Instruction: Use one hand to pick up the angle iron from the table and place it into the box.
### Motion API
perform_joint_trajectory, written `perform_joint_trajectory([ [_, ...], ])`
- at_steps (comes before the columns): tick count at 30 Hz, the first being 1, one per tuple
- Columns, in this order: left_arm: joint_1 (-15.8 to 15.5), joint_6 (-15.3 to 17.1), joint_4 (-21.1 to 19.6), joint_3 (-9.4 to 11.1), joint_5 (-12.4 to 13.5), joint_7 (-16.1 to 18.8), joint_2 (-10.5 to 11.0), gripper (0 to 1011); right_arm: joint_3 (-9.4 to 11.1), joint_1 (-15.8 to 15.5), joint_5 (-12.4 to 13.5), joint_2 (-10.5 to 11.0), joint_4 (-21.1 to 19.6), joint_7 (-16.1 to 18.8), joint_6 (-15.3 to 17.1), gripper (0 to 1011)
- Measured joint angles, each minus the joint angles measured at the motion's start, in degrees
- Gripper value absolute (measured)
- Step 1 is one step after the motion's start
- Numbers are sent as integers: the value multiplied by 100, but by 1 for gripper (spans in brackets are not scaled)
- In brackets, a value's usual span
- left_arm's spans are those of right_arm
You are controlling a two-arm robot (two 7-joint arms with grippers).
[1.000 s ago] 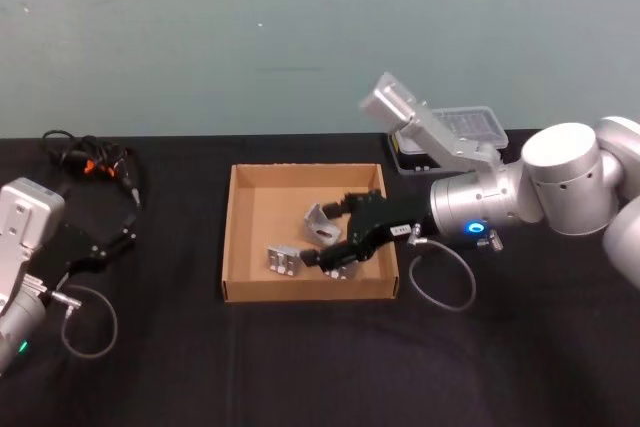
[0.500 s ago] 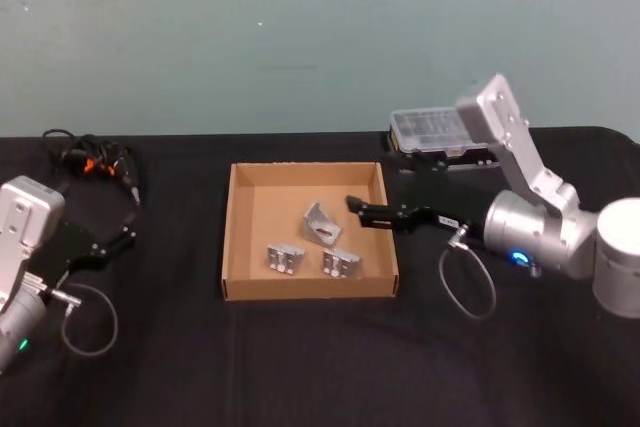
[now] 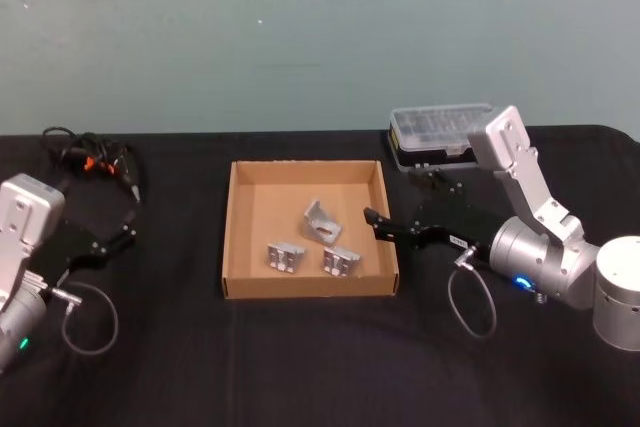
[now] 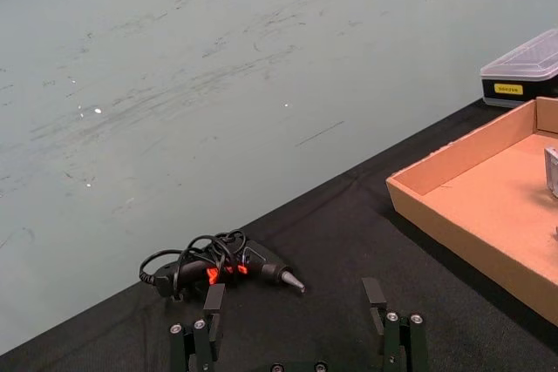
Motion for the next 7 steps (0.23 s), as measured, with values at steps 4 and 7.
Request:
perform_joint_trajectory([
  [4, 0, 0, 0, -1, 0, 0, 0, 1000, 1, -2, 0, 3, -5, -6, -5, 1003],
  [7, 0, 0, 0, 0, 0, 0, 0, 1000, 2, -3, 0, 4, -9, -9, -10, 1003],
])
